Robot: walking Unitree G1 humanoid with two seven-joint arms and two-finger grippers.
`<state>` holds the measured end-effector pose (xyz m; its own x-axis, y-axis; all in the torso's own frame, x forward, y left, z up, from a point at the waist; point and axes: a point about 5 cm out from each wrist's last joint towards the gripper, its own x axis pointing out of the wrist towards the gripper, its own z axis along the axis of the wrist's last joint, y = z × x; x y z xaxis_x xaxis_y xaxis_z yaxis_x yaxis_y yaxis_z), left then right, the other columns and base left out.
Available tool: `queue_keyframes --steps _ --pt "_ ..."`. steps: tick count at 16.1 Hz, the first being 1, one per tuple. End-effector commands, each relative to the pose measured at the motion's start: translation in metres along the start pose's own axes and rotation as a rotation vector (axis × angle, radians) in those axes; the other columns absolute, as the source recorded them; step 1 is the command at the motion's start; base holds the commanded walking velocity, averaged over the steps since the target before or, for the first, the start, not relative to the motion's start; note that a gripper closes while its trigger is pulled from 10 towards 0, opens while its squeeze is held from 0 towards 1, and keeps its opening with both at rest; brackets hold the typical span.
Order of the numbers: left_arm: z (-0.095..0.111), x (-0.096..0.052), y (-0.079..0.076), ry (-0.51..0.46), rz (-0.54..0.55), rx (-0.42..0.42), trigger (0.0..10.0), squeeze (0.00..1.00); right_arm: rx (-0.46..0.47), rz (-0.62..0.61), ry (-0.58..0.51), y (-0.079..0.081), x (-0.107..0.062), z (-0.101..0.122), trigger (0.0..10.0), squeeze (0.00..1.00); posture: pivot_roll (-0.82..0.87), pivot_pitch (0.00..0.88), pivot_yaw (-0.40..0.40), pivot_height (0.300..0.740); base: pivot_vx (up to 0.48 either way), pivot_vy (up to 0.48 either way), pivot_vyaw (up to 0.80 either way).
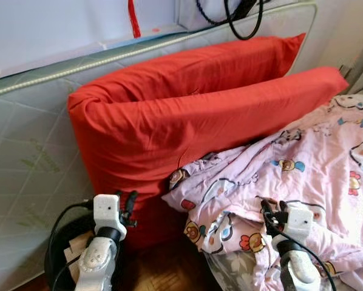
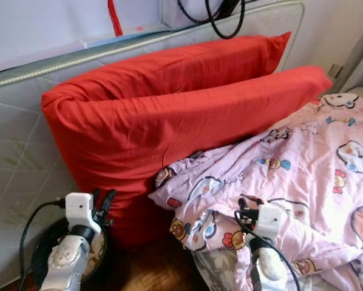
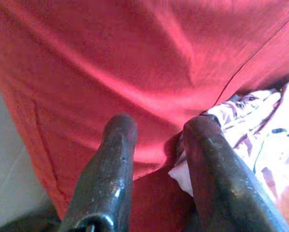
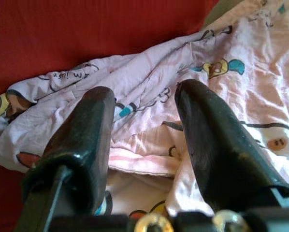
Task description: Clean up the room
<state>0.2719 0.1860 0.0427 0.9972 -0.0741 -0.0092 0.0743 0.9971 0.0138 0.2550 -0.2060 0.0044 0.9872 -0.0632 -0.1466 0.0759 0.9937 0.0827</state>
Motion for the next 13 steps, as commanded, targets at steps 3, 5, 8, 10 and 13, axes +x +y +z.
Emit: queue_keyframes --steps 3,5,8,10,13 --pt "0.002 0.002 0.004 0.023 0.005 0.025 10.0 0.0 -0.039 -0.047 0.018 -0.009 0.001 0.002 10.0 0.0 0.02 0.075 0.007 0.74 0.0 0.0 0.0" --pt "0.004 0.003 -0.001 0.024 -0.001 0.014 10.0 0.0 -0.044 -0.059 0.037 -0.007 0.005 0.003 10.0 0.0 0.03 0.09 0.006 0.73 0.0 0.0 0.0" --pt "0.006 0.004 -0.002 0.022 0.0 0.006 10.0 0.0 -0.023 -0.065 0.036 -0.001 0.007 0.003 10.0 0.0 0.03 0.105 0.004 0.705 0.0 0.0 0.0" --pt "0.006 0.003 -0.003 0.025 0.005 -0.008 10.0 0.0 0.001 -0.052 0.015 0.006 0.006 0.003 10.0 0.0 0.04 0.122 0.0 0.696 0.0 0.0 0.0" --pt "0.005 0.002 -0.006 0.036 0.0 -0.013 10.0 0.0 -0.015 -0.057 0.037 0.008 0.007 0.001 10.0 0.0 0.04 0.128 0.0 0.696 0.0 0.0 0.0"
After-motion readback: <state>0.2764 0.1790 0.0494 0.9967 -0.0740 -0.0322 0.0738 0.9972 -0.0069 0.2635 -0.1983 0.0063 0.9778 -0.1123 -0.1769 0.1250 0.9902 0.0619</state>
